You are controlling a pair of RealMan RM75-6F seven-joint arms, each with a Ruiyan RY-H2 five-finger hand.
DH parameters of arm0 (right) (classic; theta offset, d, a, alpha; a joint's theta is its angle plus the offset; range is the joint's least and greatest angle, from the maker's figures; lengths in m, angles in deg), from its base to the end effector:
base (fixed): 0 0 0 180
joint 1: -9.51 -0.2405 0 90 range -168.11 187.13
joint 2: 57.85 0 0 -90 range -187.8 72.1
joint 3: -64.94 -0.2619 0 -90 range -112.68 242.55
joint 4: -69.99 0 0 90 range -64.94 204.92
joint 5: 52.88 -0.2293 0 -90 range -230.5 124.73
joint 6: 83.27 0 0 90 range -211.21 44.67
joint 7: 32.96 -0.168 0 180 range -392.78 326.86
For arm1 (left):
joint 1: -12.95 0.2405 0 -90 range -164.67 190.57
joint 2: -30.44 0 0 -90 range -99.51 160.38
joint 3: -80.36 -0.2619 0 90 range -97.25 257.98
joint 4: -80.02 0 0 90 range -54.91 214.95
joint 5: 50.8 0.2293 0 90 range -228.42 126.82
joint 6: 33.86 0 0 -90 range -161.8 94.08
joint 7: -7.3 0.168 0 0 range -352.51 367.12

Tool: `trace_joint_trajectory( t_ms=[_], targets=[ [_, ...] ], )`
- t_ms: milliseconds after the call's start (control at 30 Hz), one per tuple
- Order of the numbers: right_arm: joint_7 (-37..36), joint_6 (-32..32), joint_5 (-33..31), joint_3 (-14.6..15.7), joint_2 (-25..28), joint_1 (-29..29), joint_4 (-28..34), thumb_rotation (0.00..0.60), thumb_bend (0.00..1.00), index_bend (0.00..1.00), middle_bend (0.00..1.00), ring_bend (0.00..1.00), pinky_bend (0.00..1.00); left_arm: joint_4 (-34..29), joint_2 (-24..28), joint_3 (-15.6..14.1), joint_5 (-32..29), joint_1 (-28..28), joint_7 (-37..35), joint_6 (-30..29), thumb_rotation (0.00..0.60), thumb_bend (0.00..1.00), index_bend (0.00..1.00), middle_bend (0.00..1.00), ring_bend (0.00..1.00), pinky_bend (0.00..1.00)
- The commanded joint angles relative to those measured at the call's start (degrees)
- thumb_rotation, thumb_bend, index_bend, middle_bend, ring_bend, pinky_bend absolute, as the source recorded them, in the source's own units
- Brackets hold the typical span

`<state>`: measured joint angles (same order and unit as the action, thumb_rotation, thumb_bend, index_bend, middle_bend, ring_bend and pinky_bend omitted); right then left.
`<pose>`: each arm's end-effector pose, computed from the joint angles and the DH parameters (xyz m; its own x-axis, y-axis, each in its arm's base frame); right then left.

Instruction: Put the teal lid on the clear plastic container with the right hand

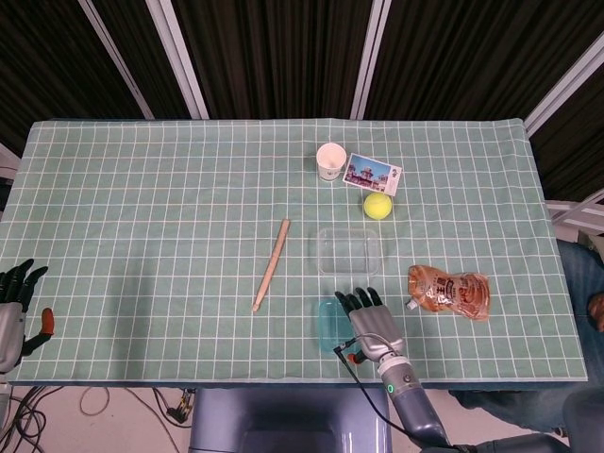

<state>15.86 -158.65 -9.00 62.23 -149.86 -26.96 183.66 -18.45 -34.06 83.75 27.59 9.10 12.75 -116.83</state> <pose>-0.1257 -0.2502 -0.0587 0.4380 -0.4494 0.7786 -0.8990 -0.2133 0.3825 -0.3246 0.2002 0.1333 0.3622 0.0556 0.9304 0.9222 0.1240 -0.3664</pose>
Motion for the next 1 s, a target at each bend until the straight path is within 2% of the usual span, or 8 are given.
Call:
trace_joint_trajectory(
  t_ms=[33,300,467,567,700,833,1000],
  targets=[
    [-0.66,-0.66,1.40,0.10,2.67,0.48,2.52,0.600,0.24,0.03,0.33,0.02,0.00,-0.01,-0.03,0.00,-0.03,0.02,0.01,-0.02,0.600,0.57,0.11,0.00,0.00,0.00],
    [-2.50,-1.18,2.70,-0.92,9.34,1.09,7.32,0.600,0.24,0.03,0.33,0.02,0.00,-0.07,-0.05,-0.02,-0.03,0.04,0.11,-0.04,0.600,0.57,0.11,0.00,0.00,0.00],
    [-3.61,-0.43,2.14,-2.32,13.76,0.77,9.88,0.600,0.24,0.03,0.33,0.02,0.00,-0.01,-0.10,0.07,0.02,0.08,0.10,-0.25,0.600,0.57,0.11,0.00,0.00,0.00],
    [-4.29,0.96,0.44,-4.14,16.65,-0.22,11.30,0.600,0.24,0.03,0.33,0.02,0.00,0.15,-0.20,0.21,0.02,0.06,0.04,-0.40,0.600,0.57,0.11,0.00,0.00,0.00],
    [-4.45,5.39,-4.99,-7.24,21.35,-3.23,12.43,0.600,0.24,0.03,0.33,0.02,0.00,0.26,-0.33,0.65,-0.10,0.07,-0.08,-0.90,0.600,0.57,0.11,0.00,0.00,0.00],
    [-3.01,7.87,-10.47,-10.84,24.28,-7.16,10.72,0.600,0.24,0.03,0.33,0.02,0.00,0.36,-0.56,0.98,-0.67,0.01,-0.01,-0.89,0.600,0.57,0.11,0.00,0.00,0.00],
    [-0.60,12.29,-22.70,-14.35,26.38,-13.92,7.41,0.600,0.24,0.03,0.33,0.02,0.00,0.33,-0.73,1.01,-0.88,-0.11,0.36,-0.68,0.600,0.57,0.11,0.00,0.00,0.00]
  ],
)
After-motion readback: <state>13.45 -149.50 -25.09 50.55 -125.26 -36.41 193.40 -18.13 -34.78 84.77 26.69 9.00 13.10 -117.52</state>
